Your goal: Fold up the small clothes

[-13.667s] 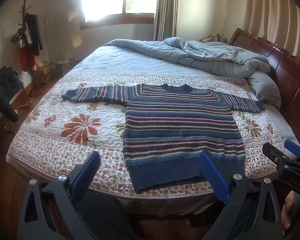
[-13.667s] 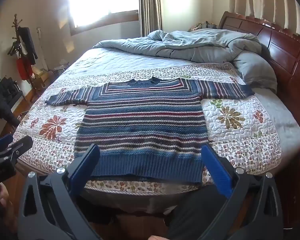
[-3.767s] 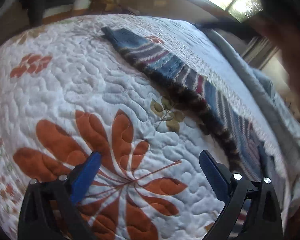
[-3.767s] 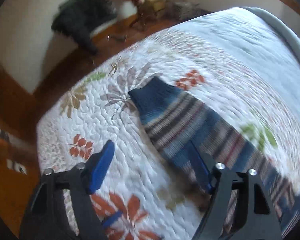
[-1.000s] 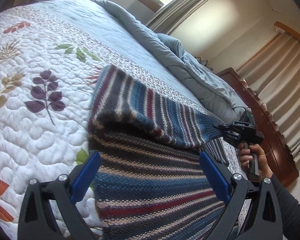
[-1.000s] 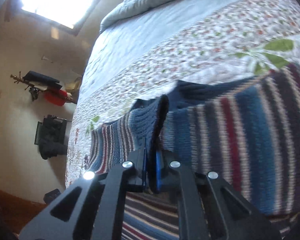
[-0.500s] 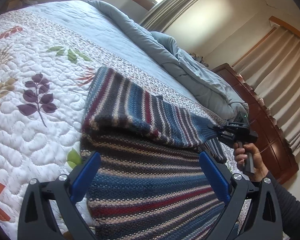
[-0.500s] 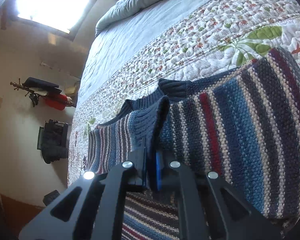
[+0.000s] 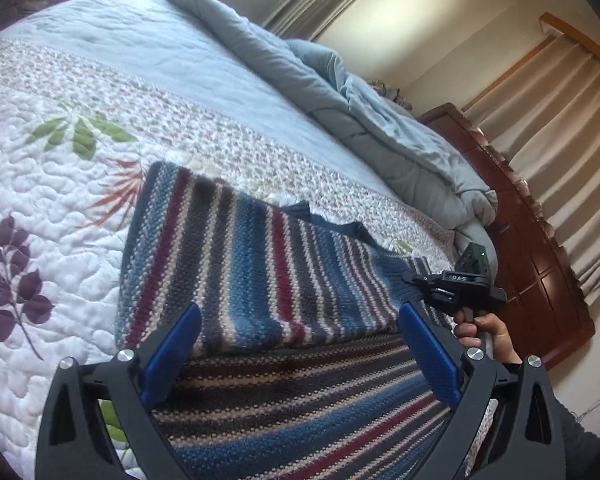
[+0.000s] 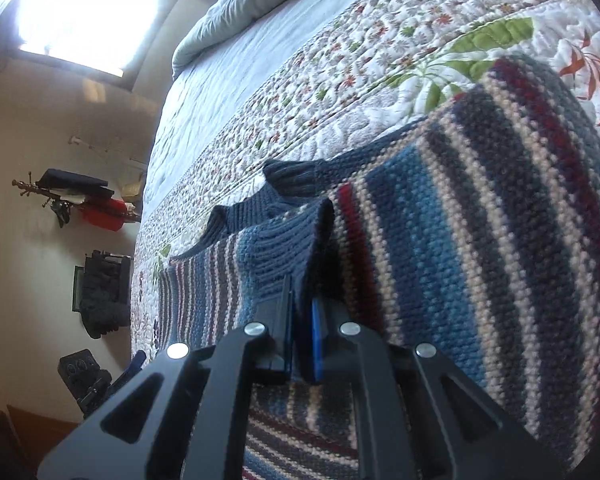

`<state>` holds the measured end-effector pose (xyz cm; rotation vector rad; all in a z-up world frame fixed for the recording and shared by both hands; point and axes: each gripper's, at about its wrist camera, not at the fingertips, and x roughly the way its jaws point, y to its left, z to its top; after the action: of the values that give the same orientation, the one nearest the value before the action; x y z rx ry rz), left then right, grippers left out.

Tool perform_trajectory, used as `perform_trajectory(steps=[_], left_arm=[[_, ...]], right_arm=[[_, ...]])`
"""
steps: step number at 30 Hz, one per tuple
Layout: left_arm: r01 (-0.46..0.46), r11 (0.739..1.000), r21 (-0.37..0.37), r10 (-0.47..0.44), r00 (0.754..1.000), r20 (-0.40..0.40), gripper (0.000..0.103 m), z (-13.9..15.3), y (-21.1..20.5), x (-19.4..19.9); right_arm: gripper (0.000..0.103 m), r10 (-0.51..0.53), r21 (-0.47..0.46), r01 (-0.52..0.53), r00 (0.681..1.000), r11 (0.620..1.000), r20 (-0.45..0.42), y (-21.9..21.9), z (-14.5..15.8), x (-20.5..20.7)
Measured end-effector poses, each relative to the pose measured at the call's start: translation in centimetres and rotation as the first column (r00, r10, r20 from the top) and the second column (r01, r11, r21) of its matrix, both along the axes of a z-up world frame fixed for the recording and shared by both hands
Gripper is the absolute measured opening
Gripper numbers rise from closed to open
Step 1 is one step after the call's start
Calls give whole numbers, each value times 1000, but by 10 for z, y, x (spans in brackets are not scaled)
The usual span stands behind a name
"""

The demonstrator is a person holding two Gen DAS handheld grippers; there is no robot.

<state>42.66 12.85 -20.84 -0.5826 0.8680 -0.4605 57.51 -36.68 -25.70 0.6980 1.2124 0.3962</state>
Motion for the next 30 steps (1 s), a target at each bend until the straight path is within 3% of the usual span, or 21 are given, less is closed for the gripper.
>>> perform_trajectory(steps=[5,7,8,11,14,17,21,23,24,28,30], left_arm=[[-7,1000,-25,5,999,-52,99,-13,2,5],[-18,999,-31,16,998,-54,99,-8,10,5],[-38,998,-56,35,999,-39,99,0,20,4],[-67,993,-94,66,998,-15,99,23,42,4],[-8,998,-69,7,1000,-10,99,33,32,6],[41,999,-30,-42,999,-28,99,22,12,8],[39,999,-29,-41,995,-86,99,-6,1,10],[29,1000,-13,-30,990,-141,99,-27,0,12],[29,999,-24,-33,986,-161,99,-36,1,12],[40,999,-13,-41,988,-147,99,-46,-1,6],[37,999,-7,-38,989,-146,99,-47,-1,6]], right_arm=[[9,21,-15,-22,999,1000,-29,-4,-14,-4],[16,2,-11,-2,1000,1000,-26,-11,-11,-7],[24,-17,-21,17,1000,1000,-10,-15,-5,-9],[26,-45,-90,53,995,995,93,-23,23,-21],[26,-7,-33,12,991,999,130,-10,36,-29],[26,67,15,-70,990,997,120,19,31,-31],[25,63,33,-65,997,997,53,28,3,-31],[4,55,32,-56,998,998,18,19,-12,-30],[3,47,23,-48,999,999,15,12,-14,-30],[24,-16,-2,16,997,1000,74,-8,8,-25],[24,-52,9,51,992,999,115,-11,21,-13]])
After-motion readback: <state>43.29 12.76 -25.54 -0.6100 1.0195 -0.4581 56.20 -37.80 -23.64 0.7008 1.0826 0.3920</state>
